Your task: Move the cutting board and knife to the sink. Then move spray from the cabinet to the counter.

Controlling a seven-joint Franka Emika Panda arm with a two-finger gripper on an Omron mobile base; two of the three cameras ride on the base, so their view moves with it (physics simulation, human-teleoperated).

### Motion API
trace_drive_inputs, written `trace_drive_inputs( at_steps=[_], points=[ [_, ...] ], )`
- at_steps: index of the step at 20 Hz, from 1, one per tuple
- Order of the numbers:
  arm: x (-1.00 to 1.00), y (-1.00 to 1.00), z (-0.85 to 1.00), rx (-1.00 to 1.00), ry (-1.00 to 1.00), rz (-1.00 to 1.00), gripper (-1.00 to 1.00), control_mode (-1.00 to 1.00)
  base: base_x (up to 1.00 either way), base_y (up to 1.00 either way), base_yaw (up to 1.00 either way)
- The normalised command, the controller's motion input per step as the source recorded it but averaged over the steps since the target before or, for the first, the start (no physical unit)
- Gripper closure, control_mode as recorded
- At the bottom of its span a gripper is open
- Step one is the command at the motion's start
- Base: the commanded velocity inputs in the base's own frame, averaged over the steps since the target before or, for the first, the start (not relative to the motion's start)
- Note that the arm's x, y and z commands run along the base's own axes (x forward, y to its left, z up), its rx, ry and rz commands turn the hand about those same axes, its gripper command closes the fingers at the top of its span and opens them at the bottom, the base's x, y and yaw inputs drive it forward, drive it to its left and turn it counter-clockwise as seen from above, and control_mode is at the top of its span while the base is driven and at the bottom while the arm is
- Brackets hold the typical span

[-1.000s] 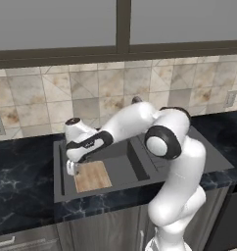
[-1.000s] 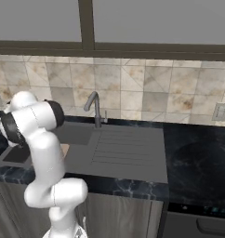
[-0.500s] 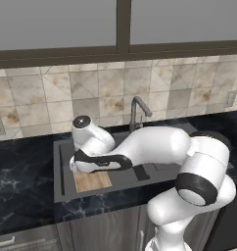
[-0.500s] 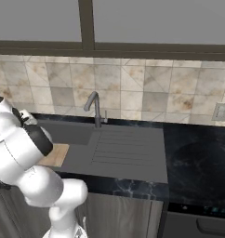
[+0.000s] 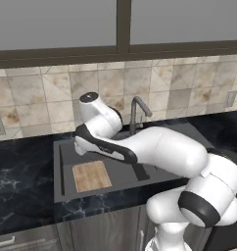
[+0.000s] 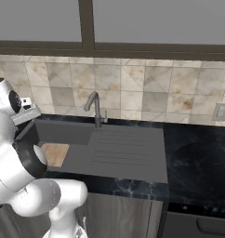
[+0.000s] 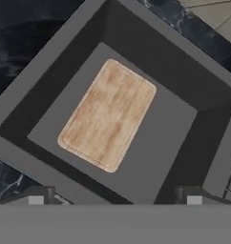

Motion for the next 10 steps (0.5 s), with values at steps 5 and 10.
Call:
trace_drive_inputs(
  at_steps=[5,10],
  points=[
    [-0.20,-0.61,0.20,0.03,0.14,-0.12,-1.00,-1.00,0.00,0.00,0.00],
    [-0.15,-0.52,0.00,0.04,0.04,-0.11,-1.00,-1.00,0.00,0.00,0.00]
  ],
)
